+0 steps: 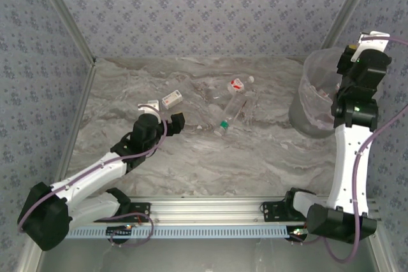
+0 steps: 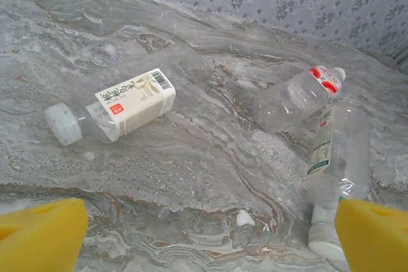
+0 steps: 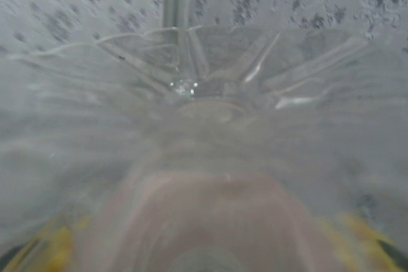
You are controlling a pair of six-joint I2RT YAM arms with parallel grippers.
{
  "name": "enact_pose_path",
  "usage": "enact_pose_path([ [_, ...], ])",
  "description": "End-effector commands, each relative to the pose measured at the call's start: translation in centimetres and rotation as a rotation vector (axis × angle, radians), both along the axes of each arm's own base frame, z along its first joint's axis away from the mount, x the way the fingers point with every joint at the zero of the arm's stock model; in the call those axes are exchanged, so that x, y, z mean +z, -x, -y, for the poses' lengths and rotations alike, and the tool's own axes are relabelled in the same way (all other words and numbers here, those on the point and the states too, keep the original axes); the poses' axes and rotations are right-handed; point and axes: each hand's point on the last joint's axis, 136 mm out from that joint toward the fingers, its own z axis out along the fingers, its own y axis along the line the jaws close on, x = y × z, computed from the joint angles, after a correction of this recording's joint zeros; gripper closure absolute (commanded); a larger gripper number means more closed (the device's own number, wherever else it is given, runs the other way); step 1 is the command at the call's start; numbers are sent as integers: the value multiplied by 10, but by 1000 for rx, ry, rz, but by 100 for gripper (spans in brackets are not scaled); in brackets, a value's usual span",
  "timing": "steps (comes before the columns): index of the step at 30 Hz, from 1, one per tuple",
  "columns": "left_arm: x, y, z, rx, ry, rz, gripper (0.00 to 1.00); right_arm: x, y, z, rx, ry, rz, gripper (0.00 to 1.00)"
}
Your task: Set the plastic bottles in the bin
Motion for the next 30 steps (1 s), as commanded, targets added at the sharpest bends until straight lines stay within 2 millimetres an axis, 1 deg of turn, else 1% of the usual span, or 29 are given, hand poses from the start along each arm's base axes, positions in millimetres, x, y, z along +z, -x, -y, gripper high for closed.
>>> enact_pose_path([
  [1, 5, 1, -4, 16, 34, 10, 0, -8, -5, 24, -111, 94, -18, 52],
  [6, 4, 3, -5, 18, 47, 4, 1, -44, -15, 43, -168, 53, -85, 52],
  [9, 4, 4, -6, 22, 52, 4, 1, -69, -18, 59, -224, 9, -135, 51],
  [14, 3, 5, -8, 25, 53, 4, 0, -116, -21, 83, -319, -49, -245, 50],
  [16, 2, 5, -10, 28, 51, 3, 1, -131, -19, 89, -354, -86, -288, 46],
  [17, 2, 5, -9, 27, 52, 1, 1, -137, -20, 89, -355, -100, -311, 42],
  [19, 1, 5, -10, 32, 53, 0, 0, -147, -19, 89, -377, -141, -363, 30],
  [21, 1, 4, -11, 34, 54, -2, 0, -150, -17, 87, -396, -157, -395, 19],
  [22, 1, 4, -11, 35, 54, -2, 1, -149, -17, 84, -395, -159, -406, 16],
  [23, 1, 4, -11, 36, 54, -2, 1, -148, -18, 79, -379, -163, -408, 14],
  [27, -1, 2, -12, 40, 50, -10, 1, -140, -29, 53, -224, -249, -381, 7],
  [28, -1, 1, -12, 43, 50, -11, 0, -137, -31, 48, -200, -266, -370, 3],
  [30, -1, 0, -11, 39, 52, -15, 1, -128, -30, 42, -184, -282, -340, 0],
])
